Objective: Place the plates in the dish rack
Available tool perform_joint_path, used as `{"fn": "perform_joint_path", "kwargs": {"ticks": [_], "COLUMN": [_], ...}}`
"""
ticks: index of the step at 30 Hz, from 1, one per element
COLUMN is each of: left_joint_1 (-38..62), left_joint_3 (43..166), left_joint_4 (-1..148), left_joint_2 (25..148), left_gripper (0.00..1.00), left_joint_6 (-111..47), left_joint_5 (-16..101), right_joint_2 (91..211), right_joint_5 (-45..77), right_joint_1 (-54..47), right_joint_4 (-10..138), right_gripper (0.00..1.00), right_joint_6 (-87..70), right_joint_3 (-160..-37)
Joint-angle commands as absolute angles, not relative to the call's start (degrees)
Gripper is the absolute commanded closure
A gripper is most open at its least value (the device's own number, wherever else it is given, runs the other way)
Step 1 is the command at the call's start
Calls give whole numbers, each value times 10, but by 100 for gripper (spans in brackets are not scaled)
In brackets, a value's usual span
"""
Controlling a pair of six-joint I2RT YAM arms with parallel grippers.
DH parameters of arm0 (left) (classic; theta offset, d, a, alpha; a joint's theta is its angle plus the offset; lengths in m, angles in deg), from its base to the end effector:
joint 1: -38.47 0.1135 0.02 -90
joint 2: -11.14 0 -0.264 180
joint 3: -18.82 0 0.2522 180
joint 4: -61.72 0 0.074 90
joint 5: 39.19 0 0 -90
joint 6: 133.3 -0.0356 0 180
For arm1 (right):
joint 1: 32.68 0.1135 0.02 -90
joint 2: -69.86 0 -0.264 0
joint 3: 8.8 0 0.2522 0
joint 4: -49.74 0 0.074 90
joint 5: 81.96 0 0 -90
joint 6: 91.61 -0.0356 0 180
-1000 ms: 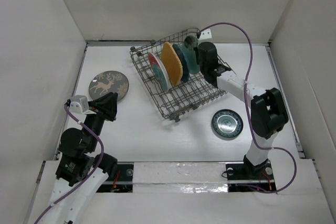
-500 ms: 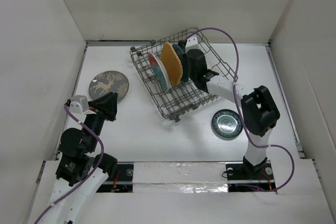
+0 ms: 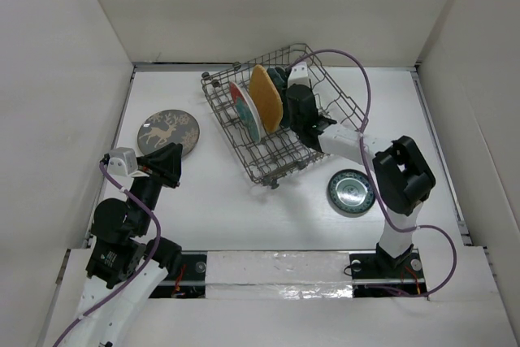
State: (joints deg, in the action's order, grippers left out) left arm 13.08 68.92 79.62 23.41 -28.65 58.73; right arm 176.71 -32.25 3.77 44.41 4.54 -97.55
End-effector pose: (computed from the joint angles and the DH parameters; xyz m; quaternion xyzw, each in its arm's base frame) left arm 0.0599 -0.0230 0.3615 -0.0027 0.5755 -0.2424 0.7811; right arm 0.3635 0.2399 0.2655 -0.0662 0.7615 -0.1066 0.6359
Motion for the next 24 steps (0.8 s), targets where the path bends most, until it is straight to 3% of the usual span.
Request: {"fn": "perform_joint_path", "kwargs": {"ticks": [1, 11, 20, 22, 23, 24], "left_joint_1": [132, 132, 132, 132, 132, 132], "left_joint_3": [689, 688, 688, 690, 690, 690], "left_joint_4": [771, 767, 769, 769, 769, 769], "left_joint_2": [229, 226, 227, 230, 230, 230], "left_gripper": [81, 81, 81, 81, 82, 82], "left_joint_6": [-287, -287, -286, -287, -287, -287], "left_joint_5": [577, 572, 577, 577, 576, 576], "right_joint_2": [1716, 1645, 1557, 1518, 1505, 1484], "right_joint_5": [-340, -297, -194, -164, -155, -147], "right_joint_1": [34, 6, -32, -24, -16, 6], "right_joint_4": [423, 514, 536, 546, 547, 547], "right_gripper": [61, 46, 46, 57, 80, 92], "right_joint_6": [1, -113, -159, -165, -167, -168], "right_joint_3": [-967, -940, -887, -881, -881, -882]}}
